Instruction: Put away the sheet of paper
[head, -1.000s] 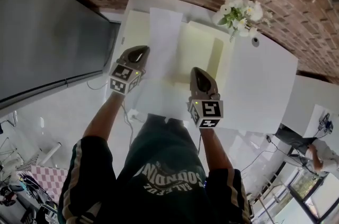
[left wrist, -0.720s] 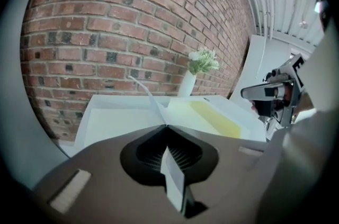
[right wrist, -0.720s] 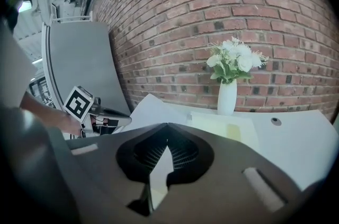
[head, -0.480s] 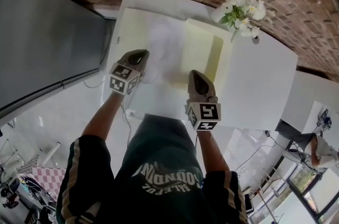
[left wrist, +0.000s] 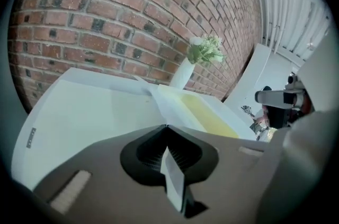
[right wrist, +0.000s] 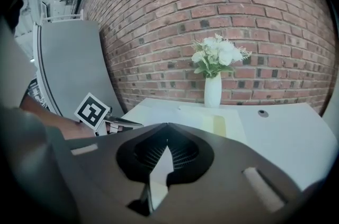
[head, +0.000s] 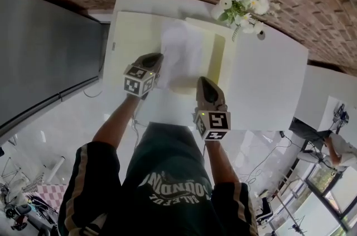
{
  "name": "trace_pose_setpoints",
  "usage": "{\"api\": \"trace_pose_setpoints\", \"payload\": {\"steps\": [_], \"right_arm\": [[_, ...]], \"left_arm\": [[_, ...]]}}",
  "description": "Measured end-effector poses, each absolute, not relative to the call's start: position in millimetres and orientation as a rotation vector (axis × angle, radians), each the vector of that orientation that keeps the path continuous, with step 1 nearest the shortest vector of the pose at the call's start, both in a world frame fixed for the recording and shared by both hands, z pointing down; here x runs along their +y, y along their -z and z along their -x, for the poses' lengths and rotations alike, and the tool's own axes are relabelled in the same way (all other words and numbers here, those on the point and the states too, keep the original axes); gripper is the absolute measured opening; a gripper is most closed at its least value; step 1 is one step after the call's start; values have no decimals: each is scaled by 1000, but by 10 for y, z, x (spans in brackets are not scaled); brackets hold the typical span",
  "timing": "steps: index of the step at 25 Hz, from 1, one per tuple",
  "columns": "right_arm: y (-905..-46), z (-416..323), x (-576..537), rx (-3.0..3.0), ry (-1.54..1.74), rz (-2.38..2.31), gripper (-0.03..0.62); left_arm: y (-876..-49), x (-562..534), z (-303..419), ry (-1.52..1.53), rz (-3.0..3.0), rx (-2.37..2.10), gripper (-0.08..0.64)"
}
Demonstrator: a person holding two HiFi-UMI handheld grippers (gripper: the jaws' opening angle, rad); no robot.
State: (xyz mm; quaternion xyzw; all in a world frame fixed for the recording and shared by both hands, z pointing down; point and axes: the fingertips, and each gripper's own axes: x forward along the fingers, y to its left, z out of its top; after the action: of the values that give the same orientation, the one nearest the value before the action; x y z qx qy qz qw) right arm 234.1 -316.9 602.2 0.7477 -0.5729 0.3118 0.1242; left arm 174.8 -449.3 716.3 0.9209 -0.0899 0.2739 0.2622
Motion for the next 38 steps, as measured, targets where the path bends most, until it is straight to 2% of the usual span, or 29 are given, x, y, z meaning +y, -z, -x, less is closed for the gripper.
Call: {"api": "trace_pose_setpoints", "payload": {"steps": [19, 29, 38], "right_arm": [[-6052, -2677, -2639, -1521, -935, -2315, 0], [-6044, -2757, -2512, -1494, -947, -2346, 0], [-5982, -2646, -2750, -1587, -905, -2310, 0]], "left_arm": [[-7560, -4062, -2451, -905, -2400, -124, 11], [-7646, -3672, -2551, -1077, -2394, 97, 153], [-7319, -3958, -2245, -984, -2542, -15, 138]]}}
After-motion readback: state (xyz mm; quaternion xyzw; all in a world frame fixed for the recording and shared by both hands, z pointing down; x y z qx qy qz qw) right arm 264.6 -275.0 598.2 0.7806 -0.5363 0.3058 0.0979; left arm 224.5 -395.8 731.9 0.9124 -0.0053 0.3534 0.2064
